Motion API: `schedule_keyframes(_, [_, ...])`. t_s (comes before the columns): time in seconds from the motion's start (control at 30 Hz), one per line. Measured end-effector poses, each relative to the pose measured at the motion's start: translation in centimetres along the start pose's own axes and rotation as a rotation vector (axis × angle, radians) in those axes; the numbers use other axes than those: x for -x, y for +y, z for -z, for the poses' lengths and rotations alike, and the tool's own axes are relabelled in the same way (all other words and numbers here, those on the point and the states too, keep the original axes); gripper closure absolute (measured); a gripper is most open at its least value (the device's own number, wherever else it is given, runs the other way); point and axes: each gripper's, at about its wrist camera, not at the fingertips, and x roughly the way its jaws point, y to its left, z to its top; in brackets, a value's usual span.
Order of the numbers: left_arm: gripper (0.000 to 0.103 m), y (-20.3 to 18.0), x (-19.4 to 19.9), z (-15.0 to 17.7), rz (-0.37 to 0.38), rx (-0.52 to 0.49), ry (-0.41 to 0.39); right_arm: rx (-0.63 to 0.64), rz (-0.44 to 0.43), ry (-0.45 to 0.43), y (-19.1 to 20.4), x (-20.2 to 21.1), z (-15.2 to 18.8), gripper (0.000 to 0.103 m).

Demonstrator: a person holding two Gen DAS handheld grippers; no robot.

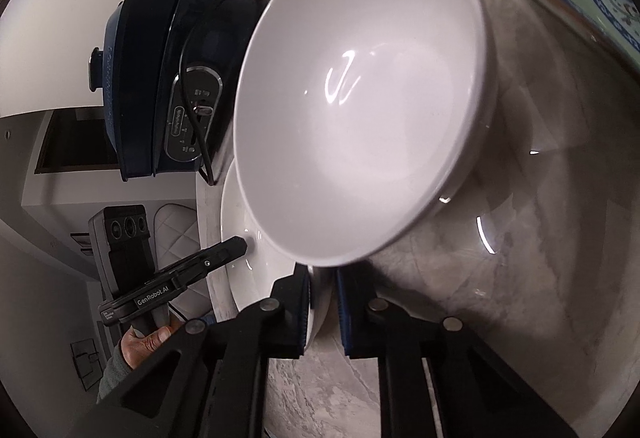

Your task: Organize plates and bowls

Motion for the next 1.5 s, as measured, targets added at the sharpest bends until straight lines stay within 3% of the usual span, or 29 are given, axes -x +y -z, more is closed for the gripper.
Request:
schedule_keyframes(0.43, [0.097,-0.2,-0.1,0.3,-0.027,0.051,-0.002,0.017,0.031,0.006,0.7,0.1,-0.1,0.091])
schedule_keyframes(1.03, [0.098,-2.5,1.5,2.2,-0.066,0.032,-0.012,0.042,0.023,0.007,2.0,0.5,0.5,0.091])
schedule_keyframes(1.5, [0.098,-7.5,4.7,4.7,-0.088,-0.008,-0.048,0.061,-0.009,-0.013,2.9,3.6,2.0,0.091])
